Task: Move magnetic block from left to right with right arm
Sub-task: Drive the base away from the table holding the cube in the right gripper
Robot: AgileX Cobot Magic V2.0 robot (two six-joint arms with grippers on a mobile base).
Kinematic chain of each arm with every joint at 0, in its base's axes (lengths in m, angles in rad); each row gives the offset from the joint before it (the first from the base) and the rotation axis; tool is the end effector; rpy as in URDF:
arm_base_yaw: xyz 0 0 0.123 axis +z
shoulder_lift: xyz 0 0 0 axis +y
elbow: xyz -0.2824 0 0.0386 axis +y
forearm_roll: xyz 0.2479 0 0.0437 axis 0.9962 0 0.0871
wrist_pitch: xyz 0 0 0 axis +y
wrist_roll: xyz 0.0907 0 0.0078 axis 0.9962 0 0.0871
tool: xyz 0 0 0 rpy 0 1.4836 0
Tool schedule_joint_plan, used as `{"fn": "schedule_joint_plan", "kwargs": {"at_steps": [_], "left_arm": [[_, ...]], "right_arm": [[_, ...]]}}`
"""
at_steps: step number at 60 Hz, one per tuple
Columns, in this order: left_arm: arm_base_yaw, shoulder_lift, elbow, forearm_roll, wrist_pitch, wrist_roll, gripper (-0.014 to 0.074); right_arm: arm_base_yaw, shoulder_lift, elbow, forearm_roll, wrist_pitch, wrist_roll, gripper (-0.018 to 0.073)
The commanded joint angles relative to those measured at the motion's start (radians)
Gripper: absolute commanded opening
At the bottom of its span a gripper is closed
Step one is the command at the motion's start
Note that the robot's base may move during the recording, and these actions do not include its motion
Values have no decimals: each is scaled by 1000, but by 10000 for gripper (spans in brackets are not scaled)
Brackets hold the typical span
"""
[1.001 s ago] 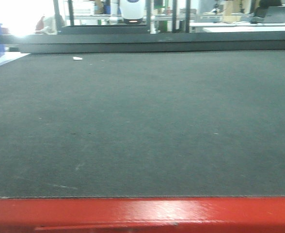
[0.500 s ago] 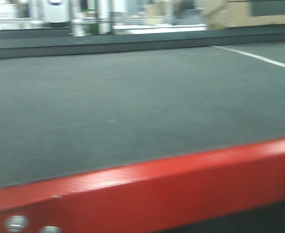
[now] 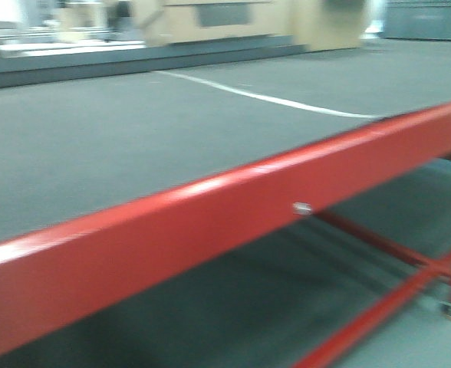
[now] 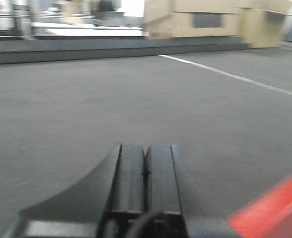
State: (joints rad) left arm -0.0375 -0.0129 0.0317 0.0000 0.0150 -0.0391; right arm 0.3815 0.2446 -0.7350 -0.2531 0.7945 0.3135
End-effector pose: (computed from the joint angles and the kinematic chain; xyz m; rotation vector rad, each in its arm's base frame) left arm 0.0567 -0.0021 0.2017 -0.0012 1.5177 -0.0613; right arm 0.0257 -0.0072 0.3662 -0.0890 1.7710 0.2145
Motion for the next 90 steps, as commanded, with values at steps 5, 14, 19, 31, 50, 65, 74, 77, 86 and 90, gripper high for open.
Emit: {"fn": "schedule_joint_plan", "kwargs": {"at_steps": [5, 14, 19, 31, 50, 65, 74, 77, 86, 90], "left_arm": [[-3, -14, 9, 0, -92, -8, -116], [-3, -14, 9, 0, -92, -8, -116], [-3, -14, 9, 0, -92, -8, -116], [-3, -14, 9, 0, -92, -8, -116], [-3, -14, 9, 0, -92, -8, -116], [-3, -14, 9, 0, -92, -8, -116], [-3, -14, 9, 0, -92, -8, -116], [-3, -14, 9, 0, -92, -8, -116], [-3, -14, 9, 0, -92, -8, -116], [-3, -14, 9, 0, -92, -8, -116]], "right_arm": [[-5, 13, -29, -19, -92, -10, 141], [-5, 13, -29, -19, -92, -10, 141], [-5, 13, -29, -19, -92, -10, 141], [-5, 13, -29, -19, -92, -10, 141], [-5, 13, -29, -19, -92, -10, 141], [-5, 13, -29, -19, -92, -10, 141], [-5, 13, -29, -19, -92, -10, 141], [-5, 13, -29, -19, -92, -10, 141], [-5, 13, -29, -19, -92, -10, 141], [-5, 13, -29, -19, -92, -10, 141]]}}
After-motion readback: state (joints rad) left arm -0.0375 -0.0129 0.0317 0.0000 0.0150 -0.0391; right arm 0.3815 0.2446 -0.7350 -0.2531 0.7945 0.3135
